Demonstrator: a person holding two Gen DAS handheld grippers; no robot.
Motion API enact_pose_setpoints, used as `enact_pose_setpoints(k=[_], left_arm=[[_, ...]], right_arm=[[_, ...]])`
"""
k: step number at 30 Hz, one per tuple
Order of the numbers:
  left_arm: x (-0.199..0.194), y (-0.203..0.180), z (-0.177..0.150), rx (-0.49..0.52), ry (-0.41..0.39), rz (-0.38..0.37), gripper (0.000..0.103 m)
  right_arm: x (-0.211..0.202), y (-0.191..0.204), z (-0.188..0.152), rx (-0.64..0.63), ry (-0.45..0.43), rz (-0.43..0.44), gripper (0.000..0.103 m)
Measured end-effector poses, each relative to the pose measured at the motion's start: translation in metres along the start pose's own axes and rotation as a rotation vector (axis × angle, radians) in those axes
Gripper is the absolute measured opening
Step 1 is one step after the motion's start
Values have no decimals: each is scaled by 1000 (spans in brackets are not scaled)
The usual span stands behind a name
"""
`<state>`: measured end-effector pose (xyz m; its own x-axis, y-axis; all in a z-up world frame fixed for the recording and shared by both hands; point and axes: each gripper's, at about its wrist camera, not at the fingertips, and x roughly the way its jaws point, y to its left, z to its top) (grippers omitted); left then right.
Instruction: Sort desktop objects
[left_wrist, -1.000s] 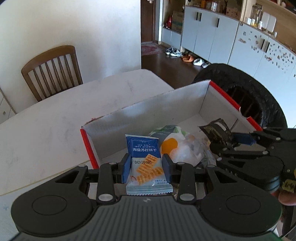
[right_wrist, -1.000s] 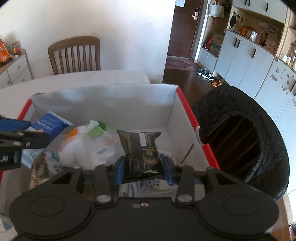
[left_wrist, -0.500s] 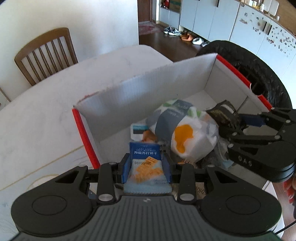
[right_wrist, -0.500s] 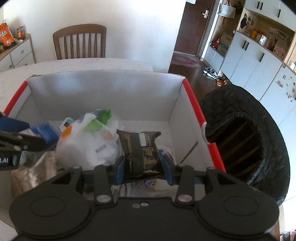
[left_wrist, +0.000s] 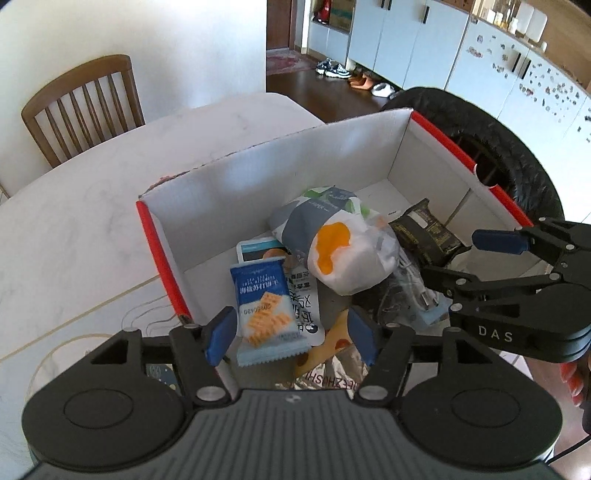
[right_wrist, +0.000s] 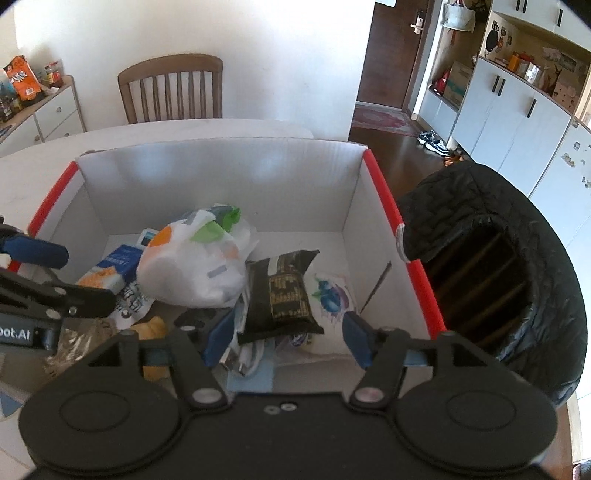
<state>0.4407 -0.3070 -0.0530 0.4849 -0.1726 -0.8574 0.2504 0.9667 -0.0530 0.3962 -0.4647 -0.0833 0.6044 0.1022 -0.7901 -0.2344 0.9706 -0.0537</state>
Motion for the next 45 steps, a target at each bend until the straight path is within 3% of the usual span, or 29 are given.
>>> enact_pose_setpoints(k=[11,27,39,42,45], left_arm=[[-26,0,-11,11,-64,-14,65],[-60,6,-27,19,-145,-19,70],[-89,20,-47,-7,-202,-12,85],[-98,23,-53,-8,-224,-12,103],[-108,24,-59,-4,-253,-12,103]], right_arm=[[-29,-1,0,12,-43,62,76],[-61,15,-7,-19,-116,93,80],[-93,39,-14,-46,-182,108,85],[-102,42,-17,-29,-196,122,86],[-111,45,-21,-19,-214,130,88]])
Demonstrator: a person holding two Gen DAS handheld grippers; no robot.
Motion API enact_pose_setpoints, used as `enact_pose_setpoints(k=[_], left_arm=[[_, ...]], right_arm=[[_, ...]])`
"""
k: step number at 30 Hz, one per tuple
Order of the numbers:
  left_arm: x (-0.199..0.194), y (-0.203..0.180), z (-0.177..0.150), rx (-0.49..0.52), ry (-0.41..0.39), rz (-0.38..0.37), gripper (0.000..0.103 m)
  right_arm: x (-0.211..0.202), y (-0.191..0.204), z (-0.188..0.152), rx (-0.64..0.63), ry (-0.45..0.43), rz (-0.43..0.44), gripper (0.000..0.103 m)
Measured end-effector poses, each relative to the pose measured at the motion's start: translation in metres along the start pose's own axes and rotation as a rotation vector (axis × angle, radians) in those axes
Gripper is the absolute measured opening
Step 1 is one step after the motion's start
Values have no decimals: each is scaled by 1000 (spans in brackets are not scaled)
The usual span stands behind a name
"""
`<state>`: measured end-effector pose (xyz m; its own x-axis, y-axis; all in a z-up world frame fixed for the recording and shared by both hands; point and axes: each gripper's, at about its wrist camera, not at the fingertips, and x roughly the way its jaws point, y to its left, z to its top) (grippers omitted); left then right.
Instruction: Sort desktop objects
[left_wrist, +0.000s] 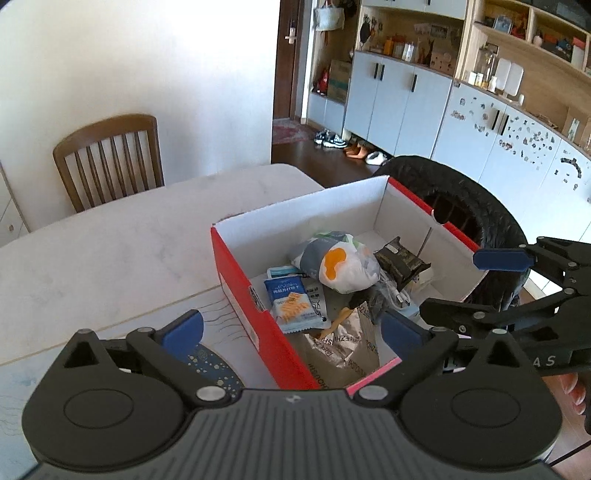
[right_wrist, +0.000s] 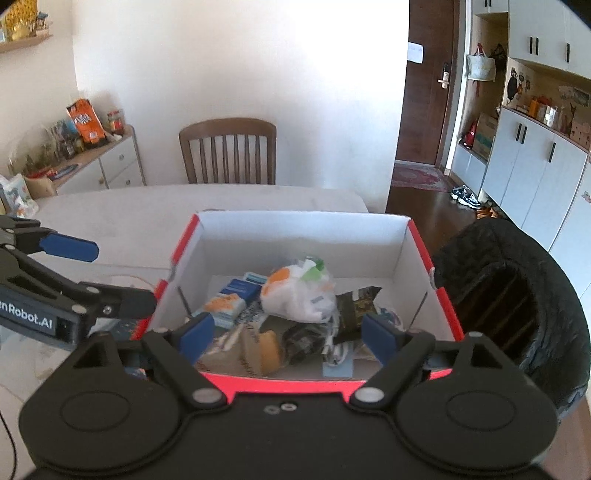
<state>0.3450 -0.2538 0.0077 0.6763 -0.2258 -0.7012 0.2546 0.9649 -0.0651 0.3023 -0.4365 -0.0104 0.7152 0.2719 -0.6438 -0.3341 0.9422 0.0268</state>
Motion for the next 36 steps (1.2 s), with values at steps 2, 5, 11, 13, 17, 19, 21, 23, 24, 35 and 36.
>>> enact_pose_setpoints(k=[2,5,11,13,17,19,21,23,24,35,36], left_arm=[[-6,1,-2,-1,-11,-3,103],[-14,3,-7,3,-24,4,103],[-28,7,-18,13,-35,2,103],[-32,9,-21,12,-36,-1,103],[-38,12,-28,6,-33,-5,103],[-40,12,-30,15,-34,-1,103],[-41,12,-33,24,-36,0,103],[-41,13,-37,29,-32,1,103],[-41,14,-38,30,-31,-1,103],[-37,21,-50,50,-16,4,103],[-37,22,-50,50,-15,1,103]], right_arm=[[-6,3,-1,7,-13,-6,88],[-13,8,-3,17,-27,-14,88],[-22,20,-12,10,-33,-33,89],[-24,23,-15,19,-31,-35,89],[-28,27,-20,42,-26,-41,89],[-28,29,-22,51,-24,-40,89],[-29,31,-25,65,-21,-42,89],[-29,32,-28,75,-16,-43,89],[-29,33,-30,76,-14,-47,89],[-27,40,-40,97,19,-56,89],[-26,41,-40,97,22,-56,89]])
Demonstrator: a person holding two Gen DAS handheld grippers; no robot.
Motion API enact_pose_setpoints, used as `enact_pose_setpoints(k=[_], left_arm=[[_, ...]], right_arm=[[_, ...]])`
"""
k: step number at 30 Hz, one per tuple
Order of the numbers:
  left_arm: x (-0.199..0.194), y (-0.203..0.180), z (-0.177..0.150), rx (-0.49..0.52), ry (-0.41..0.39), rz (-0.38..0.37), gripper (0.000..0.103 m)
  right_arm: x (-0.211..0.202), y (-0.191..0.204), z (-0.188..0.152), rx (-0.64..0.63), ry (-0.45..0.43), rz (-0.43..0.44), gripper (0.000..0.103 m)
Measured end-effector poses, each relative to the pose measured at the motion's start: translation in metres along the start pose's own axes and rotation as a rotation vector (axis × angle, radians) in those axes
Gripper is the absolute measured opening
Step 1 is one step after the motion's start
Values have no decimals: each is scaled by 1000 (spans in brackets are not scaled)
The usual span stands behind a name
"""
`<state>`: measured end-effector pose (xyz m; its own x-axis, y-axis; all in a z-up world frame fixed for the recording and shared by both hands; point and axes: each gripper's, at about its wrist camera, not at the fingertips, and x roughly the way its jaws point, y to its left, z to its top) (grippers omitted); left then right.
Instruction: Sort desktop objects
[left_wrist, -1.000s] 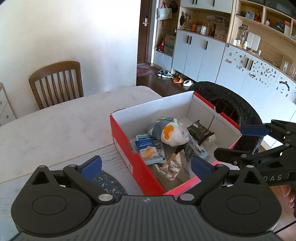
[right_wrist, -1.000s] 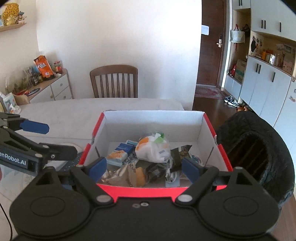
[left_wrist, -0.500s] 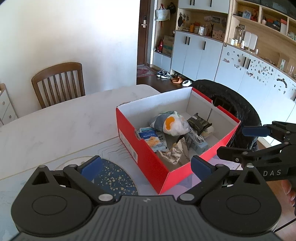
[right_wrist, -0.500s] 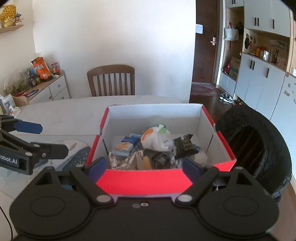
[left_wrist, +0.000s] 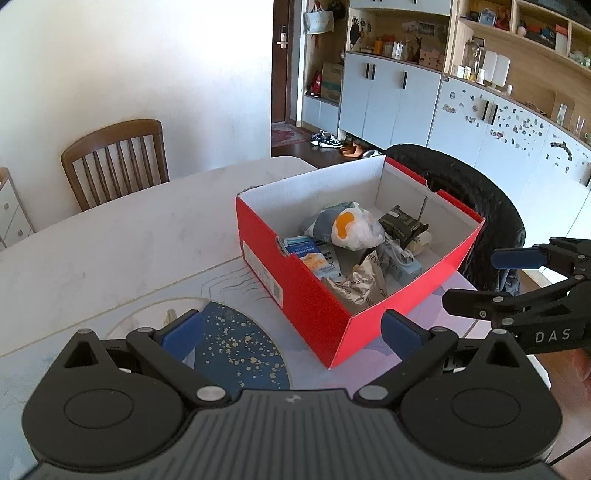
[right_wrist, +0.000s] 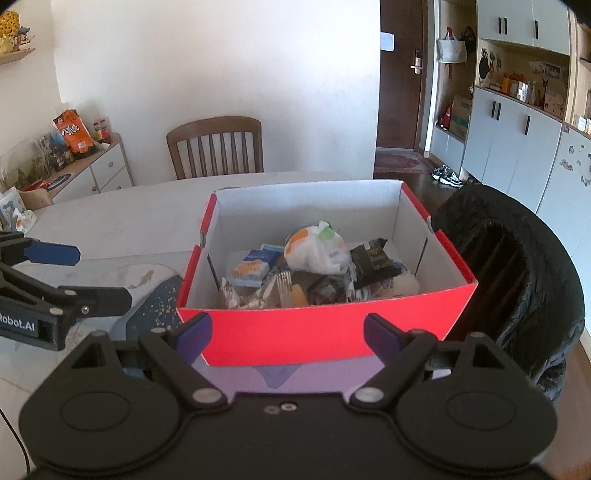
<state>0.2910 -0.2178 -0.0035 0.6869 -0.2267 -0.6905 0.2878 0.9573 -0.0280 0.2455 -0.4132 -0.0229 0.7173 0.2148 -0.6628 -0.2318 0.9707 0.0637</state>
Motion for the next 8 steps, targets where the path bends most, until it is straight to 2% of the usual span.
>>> enact_pose_setpoints(k=[8], left_arm=[[-2,8,-2,-3,-4,-16,103]], right_arm=[[2,3,-2,10,19,-14,89]])
